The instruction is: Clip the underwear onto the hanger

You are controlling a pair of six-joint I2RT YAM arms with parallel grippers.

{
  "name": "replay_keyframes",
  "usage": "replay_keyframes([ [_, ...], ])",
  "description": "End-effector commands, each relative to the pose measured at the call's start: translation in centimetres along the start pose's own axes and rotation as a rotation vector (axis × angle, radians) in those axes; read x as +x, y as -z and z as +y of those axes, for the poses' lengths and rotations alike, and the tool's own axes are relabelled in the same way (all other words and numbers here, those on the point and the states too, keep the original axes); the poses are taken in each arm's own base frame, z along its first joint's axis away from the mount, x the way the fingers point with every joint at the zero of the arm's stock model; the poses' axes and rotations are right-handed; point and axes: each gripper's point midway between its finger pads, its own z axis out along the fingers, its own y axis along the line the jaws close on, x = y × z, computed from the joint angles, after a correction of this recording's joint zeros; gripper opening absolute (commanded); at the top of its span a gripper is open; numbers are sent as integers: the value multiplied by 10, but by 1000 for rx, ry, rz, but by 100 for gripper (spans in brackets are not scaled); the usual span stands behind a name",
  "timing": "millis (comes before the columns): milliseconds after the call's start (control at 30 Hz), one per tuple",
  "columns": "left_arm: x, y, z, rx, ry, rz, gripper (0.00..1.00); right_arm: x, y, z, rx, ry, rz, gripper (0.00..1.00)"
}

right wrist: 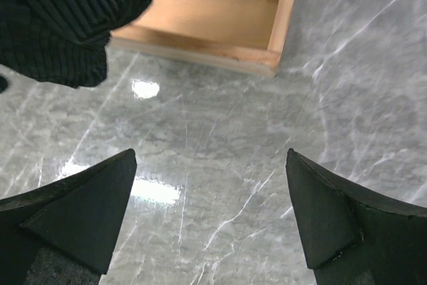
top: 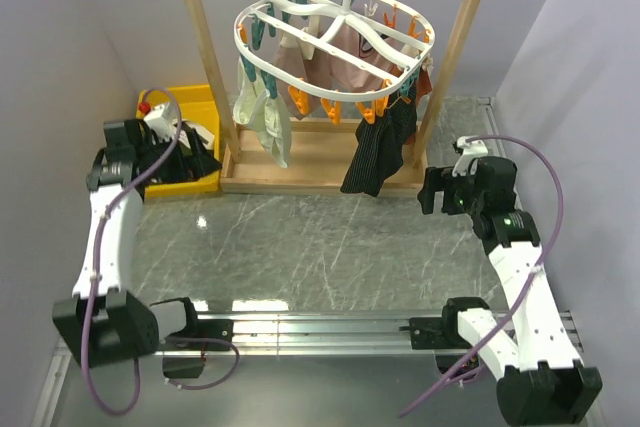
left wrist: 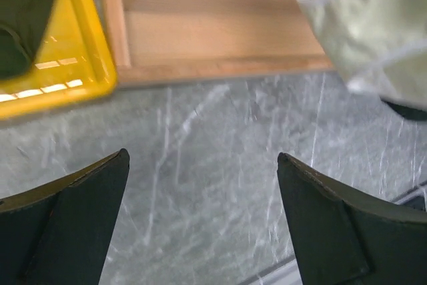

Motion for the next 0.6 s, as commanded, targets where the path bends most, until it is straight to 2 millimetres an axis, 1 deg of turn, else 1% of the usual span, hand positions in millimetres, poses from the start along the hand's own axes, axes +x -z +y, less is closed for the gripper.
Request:
replay_keyframes([
  [0,-53,-4,19,-42,-17,-59,98,-7,-6,1,-18,0,23,100],
  [67,-71,-7,34,-87,-18,-66,98,-13,-8,3,-31,2,20,100],
  [100,-90,-11,51,-136,-28,-76,98,-14,-8,6,-50,2,20,100],
  [167,-106,-15,72,-196,-31,-69,96,-14,-9,9,-69,-3,27,100],
  [200,-122,-20,93,-244,-38,-69,95,-13,-9,10,-74,-3,26,100],
  [233,-131,-22,101,-255,-46,-69,93,-12,-9,10,-77,-2,27,100],
  [267,-143,-28,116,-272,-45,-59,91,-12,-9,9,-73,0,27,100],
  [333,-154,-34,135,-298,-87,-56,88,-10,-9,8,-65,2,33,100],
  [367,-163,-41,147,-302,-121,-58,87,-10,-10,7,-62,1,37,100],
  [400,-168,-45,154,-311,-138,-65,86,-9,-11,7,-61,0,40,100],
  [433,-172,-47,166,-353,-147,-73,85,-8,-12,6,-61,-1,45,100],
  [467,-176,-55,176,-362,-155,-77,84,-7,-13,6,-58,-3,52,100],
  [500,-185,-59,182,-367,-194,-99,84,-6,-14,5,-58,-2,54,100],
  [533,-189,-62,190,-389,-202,-109,83,-4,-16,4,-53,-2,63,100],
  [567,-191,-71,199,-393,-212,-109,82,-3,-17,4,-52,-3,67,100],
])
